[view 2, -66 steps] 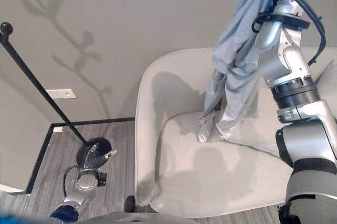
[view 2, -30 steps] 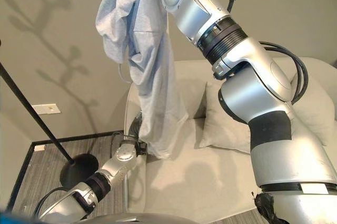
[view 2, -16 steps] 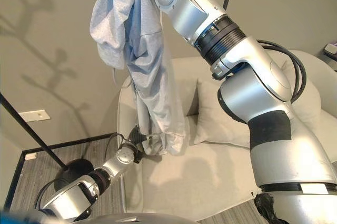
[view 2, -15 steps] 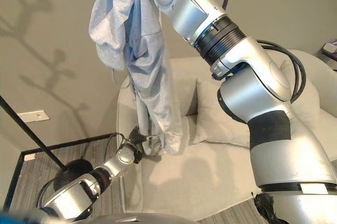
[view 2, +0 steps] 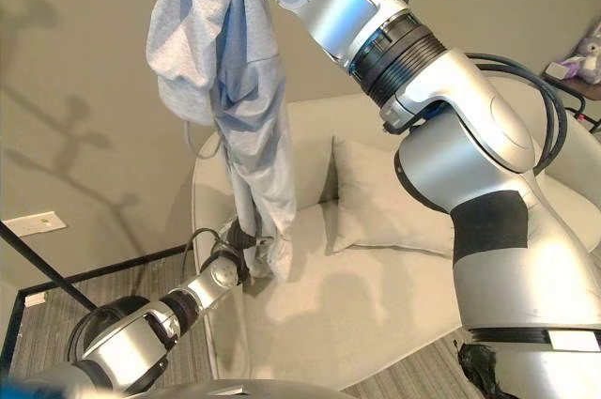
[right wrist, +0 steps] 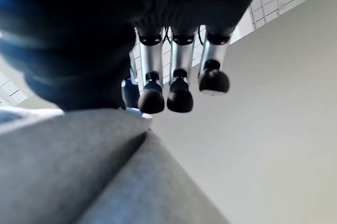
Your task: Hang the clothes on the sofa on the clothes rack.
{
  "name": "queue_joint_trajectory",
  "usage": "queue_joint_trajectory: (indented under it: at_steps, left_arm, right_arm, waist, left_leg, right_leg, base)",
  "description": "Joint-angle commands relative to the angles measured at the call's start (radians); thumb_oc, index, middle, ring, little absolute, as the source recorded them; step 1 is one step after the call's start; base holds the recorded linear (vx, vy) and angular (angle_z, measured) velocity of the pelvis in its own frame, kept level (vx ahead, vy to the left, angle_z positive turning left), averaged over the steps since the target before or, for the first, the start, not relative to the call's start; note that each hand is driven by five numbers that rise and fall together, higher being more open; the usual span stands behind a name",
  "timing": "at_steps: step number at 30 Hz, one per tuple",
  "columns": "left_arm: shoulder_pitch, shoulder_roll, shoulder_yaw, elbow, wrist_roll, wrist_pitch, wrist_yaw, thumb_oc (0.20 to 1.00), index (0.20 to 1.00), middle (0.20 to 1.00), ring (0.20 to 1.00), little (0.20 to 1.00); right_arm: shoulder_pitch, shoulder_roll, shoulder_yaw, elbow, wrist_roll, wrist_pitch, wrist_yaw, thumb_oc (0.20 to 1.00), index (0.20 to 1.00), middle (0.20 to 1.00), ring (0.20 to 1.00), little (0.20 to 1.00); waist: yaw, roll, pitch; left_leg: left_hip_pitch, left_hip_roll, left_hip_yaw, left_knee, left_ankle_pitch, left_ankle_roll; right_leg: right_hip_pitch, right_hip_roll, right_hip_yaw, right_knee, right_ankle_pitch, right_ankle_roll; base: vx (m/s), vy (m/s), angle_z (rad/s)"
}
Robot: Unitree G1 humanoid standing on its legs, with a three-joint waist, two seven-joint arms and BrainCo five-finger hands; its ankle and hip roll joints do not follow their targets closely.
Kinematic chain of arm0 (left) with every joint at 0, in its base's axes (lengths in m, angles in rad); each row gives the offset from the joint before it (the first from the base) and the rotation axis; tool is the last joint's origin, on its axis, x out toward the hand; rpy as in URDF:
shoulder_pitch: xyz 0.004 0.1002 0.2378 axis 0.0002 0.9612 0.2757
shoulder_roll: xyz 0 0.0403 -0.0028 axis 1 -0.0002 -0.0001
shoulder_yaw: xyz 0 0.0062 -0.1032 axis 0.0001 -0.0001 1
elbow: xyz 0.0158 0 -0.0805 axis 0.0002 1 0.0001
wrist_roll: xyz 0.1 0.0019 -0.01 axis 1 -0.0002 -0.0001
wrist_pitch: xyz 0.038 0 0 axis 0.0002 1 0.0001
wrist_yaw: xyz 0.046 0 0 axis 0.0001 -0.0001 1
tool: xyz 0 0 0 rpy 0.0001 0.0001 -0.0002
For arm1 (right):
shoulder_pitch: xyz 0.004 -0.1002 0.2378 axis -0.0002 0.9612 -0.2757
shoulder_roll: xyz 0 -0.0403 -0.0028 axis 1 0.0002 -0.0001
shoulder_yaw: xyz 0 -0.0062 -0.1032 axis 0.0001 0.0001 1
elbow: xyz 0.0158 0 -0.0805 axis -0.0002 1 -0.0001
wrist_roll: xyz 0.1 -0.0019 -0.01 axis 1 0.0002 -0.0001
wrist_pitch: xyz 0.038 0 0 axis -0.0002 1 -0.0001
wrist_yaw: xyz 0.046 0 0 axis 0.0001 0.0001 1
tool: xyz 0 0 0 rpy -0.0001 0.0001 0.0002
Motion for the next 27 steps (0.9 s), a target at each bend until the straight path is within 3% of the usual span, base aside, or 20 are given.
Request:
queue_joint_trajectory:
  at_steps: [1,2,3,4,11,19,23,27]
  left_arm:
    - [-0.07,-0.019,0.021,0.075,-0.081,-0.065,-0.04,1.0,1.0,1.0,1.0,1.0]
    - [-0.068,-0.02,0.016,0.068,-0.078,-0.065,-0.047,0.79,0.79,0.79,0.79,0.79]
    - [-0.064,-0.022,0.01,0.063,-0.073,-0.065,-0.055,0.36,0.36,0.36,0.36,0.36]
    - [-0.063,-0.022,0.01,0.063,-0.072,-0.063,-0.056,0.2,0.2,0.2,0.2,0.2]
    - [-0.055,0.006,0.069,0.099,-0.09,-0.055,-0.033,0.2,0.2,0.2,0.2,0.2]
    - [-0.055,0.047,0.167,0.055,-0.181,-0.095,0.025,0.2,0.2,0.2,0.2,0.2]
    - [-0.077,0.072,0.209,-0.014,-0.195,-0.121,0.079,0.2,0.2,0.2,0.2,0.2]
    - [-0.09,0.109,0.237,-0.187,-0.142,-0.143,0.157,0.2,0.2,0.2,0.2,0.2]
  right_arm:
    - [-0.254,0.003,0.033,0.198,0.05,-0.011,-0.005,0.2,0.2,0.2,0.2,0.2]
    - [-0.258,0.005,0.038,0.211,0.051,-0.011,0.0,0.2,0.2,0.2,0.2,0.2]
    - [-0.26,0.003,0.045,0.23,0.048,-0.011,0.006,0.2,0.2,0.2,0.2,0.2]
    - [-0.266,0.001,0.05,0.247,0.046,-0.011,0.01,0.2,0.2,0.2,0.2,0.2]
    - [-0.291,-0.018,0.077,0.322,0.036,0.009,0.026,0.2,0.2,0.2,0.2,0.2]
    - [-0.32,-0.076,0.142,0.413,-0.031,0.057,0.035,0.2,0.2,0.2,0.2,0.2]
    - [-0.29,-0.134,0.132,0.341,-0.065,0.07,0.025,0.2,0.2,0.2,0.2,0.2]
    - [-0.186,-0.224,0.063,0.049,-0.139,0.083,0.003,0.2,0.2,0.2,0.2,0.2]
  waist:
    - [0.008,-0.072,-0.052]
    - [0.007,-0.072,-0.052]
    - [0.007,-0.073,-0.053]
    - [0.008,-0.073,-0.052]
    - [0.02,-0.075,-0.049]
    - [0.043,-0.079,-0.051]
    - [0.043,-0.07,-0.049]
    - [0.038,-0.048,-0.037]
  left_leg:
    - [-0.003,0.057,-0.011,0.004,-0.038,-0.045]
    - [-0.001,0.058,-0.01,0.004,-0.039,-0.046]
    - [0.0,0.059,-0.01,0.004,-0.038,-0.046]
    - [0.002,0.059,-0.01,0.004,-0.038,-0.046]
    - [0.003,0.054,-0.021,0.004,-0.035,-0.047]
    - [-0.004,0.044,-0.038,0.004,-0.031,-0.048]
    - [-0.007,0.044,-0.037,0.004,-0.03,-0.049]
    - [-0.003,0.046,-0.029,0.004,-0.032,-0.047]
  right_leg:
    - [-0.021,0.024,0.002,0.018,0.039,-0.067]
    - [-0.021,0.025,0.003,0.019,0.039,-0.067]
    - [-0.021,0.026,0.005,0.02,0.038,-0.068]
    - [-0.019,0.026,0.005,0.022,0.037,-0.068]
    - [-0.011,0.024,-0.009,0.021,0.034,-0.069]
    - [0.002,0.018,-0.036,0.009,0.036,-0.067]
    - [0.003,0.017,-0.039,0.008,0.037,-0.066]
    - [-0.003,0.016,-0.031,0.02,0.032,-0.065]
  base:
    - [0.02,-0.029,-0.2]
    - [0.02,-0.026,-0.16]
    - [0.01,-0.02,-0.09]
    - [0.0,0.0,0.0]
    - [0.0,0.0,0.0]
    - [-0.01,-0.001,0.09]
    - [0.0,-0.002,0.02]
    - [-0.04,-0.004,0.0]
